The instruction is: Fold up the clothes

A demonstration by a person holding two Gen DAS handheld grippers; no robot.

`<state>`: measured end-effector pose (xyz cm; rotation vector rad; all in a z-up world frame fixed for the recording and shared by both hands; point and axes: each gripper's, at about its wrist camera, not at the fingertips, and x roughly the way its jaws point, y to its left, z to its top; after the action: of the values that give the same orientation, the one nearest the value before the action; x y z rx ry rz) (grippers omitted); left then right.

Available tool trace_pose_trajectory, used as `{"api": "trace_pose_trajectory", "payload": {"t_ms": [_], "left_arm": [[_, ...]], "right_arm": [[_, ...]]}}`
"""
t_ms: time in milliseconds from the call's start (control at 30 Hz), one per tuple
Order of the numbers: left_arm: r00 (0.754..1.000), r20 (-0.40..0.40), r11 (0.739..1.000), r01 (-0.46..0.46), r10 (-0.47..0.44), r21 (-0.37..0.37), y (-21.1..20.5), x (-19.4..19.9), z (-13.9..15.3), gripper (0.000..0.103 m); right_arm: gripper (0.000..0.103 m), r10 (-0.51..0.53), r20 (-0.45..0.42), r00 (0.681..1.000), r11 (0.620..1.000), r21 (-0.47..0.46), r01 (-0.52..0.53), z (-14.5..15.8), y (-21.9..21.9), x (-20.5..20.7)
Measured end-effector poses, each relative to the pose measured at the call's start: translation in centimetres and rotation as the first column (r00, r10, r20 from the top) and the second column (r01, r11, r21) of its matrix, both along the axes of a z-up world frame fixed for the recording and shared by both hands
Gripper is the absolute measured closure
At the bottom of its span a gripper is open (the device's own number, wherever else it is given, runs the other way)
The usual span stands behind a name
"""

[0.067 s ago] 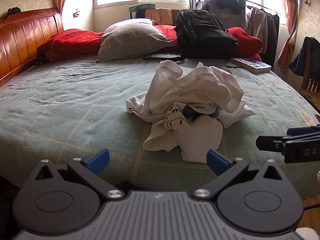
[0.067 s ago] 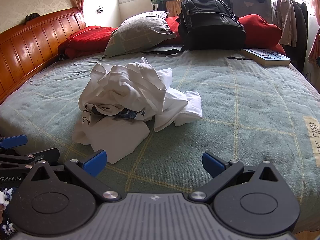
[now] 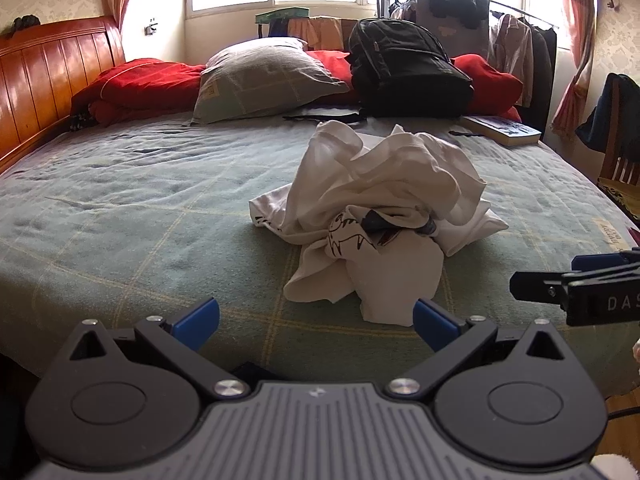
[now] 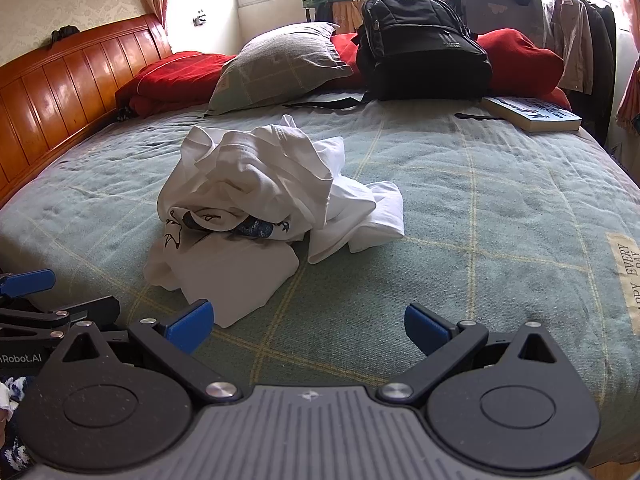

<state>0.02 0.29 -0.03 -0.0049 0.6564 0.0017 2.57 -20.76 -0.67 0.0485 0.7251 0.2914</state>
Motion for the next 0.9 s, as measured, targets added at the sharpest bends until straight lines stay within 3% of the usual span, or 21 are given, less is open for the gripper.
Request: {"api": "trace_pose_trajectory", "payload": {"t_ms": [900], "left_arm": [[1.0, -0.022, 0.999, 0.011, -0.012, -0.03, -0.2, 0.5, -0.4, 0.001]], "right_arm": [[0.0, 0.014, -0.01, 1.0, 1.0, -0.015, -0.014, 0.1, 0.4, 0.6]]}}
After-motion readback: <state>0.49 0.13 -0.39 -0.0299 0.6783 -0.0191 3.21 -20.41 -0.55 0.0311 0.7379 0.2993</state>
